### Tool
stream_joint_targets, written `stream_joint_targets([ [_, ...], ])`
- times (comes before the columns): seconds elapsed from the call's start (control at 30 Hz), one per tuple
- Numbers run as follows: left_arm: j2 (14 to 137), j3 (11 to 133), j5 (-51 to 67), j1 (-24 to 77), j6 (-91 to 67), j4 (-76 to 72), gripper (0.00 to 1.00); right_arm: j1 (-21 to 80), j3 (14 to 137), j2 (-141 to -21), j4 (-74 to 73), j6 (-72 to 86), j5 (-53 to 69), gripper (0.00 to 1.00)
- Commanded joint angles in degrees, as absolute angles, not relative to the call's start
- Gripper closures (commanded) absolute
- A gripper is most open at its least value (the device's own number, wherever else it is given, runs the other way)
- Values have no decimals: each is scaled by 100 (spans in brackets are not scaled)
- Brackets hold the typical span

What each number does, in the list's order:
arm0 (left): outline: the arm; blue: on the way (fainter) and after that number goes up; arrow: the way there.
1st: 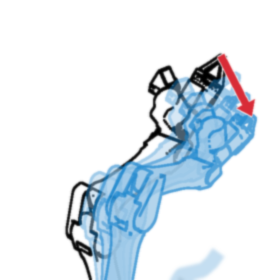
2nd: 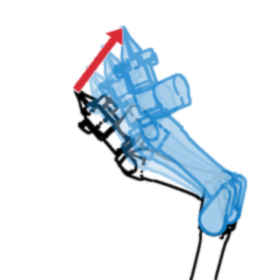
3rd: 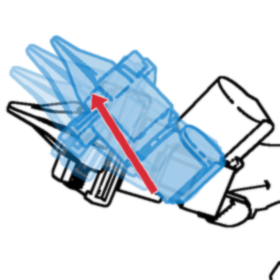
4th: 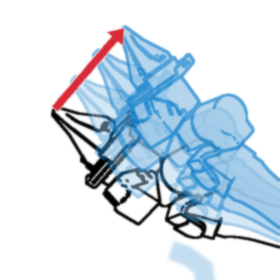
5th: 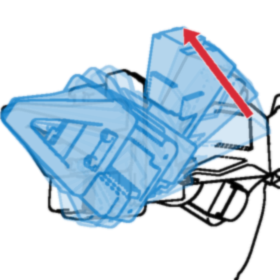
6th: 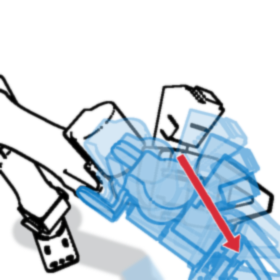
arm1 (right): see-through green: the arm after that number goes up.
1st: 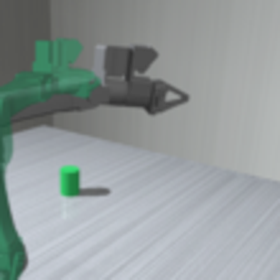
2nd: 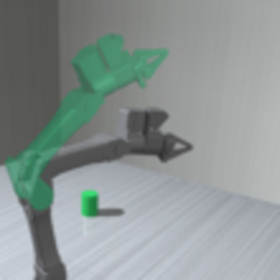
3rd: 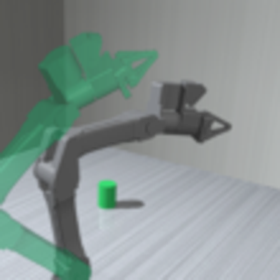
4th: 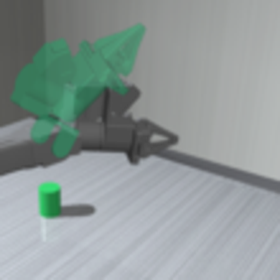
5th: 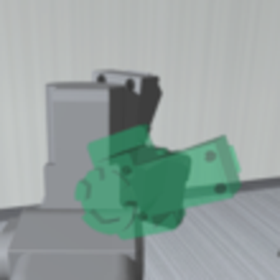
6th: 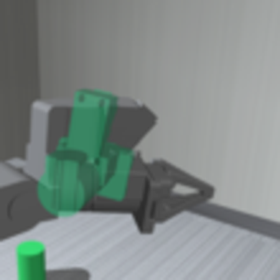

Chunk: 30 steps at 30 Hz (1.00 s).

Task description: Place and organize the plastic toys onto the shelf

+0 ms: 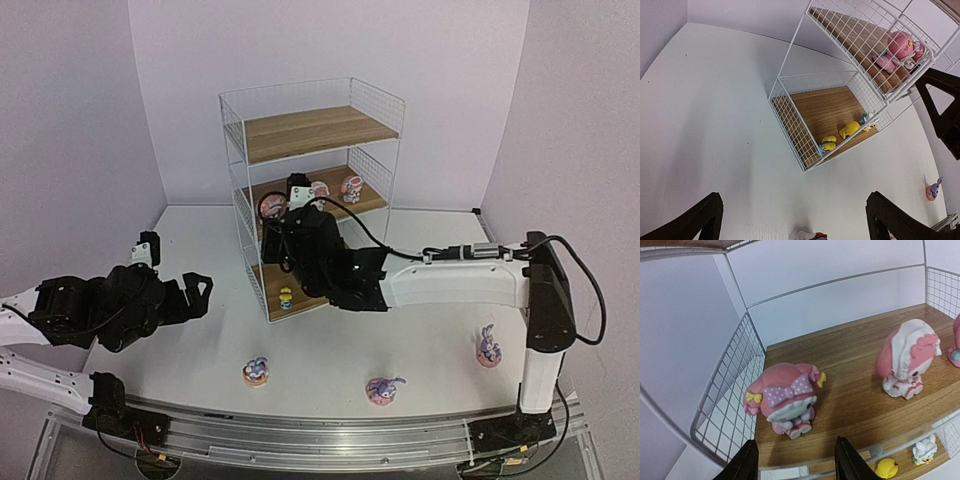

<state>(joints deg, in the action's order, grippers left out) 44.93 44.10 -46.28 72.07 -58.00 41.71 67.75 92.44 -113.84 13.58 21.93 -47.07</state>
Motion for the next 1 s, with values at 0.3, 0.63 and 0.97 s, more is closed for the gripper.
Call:
stream_joint_targets([
  [0.3, 4421, 4296, -4131, 7224, -5538, 3637, 0, 6882, 7657, -8648, -604, 2123, -3722, 25],
  [0.63, 4536, 4158, -3689, 7228, -5410, 3246, 0, 5947, 6619, -7004, -2828, 2597, -3458, 5],
  [0.97, 4636, 3792, -2792, 7230, -4518, 2161, 0, 3079, 5829, -7160, -4084, 2945, -1032, 2],
])
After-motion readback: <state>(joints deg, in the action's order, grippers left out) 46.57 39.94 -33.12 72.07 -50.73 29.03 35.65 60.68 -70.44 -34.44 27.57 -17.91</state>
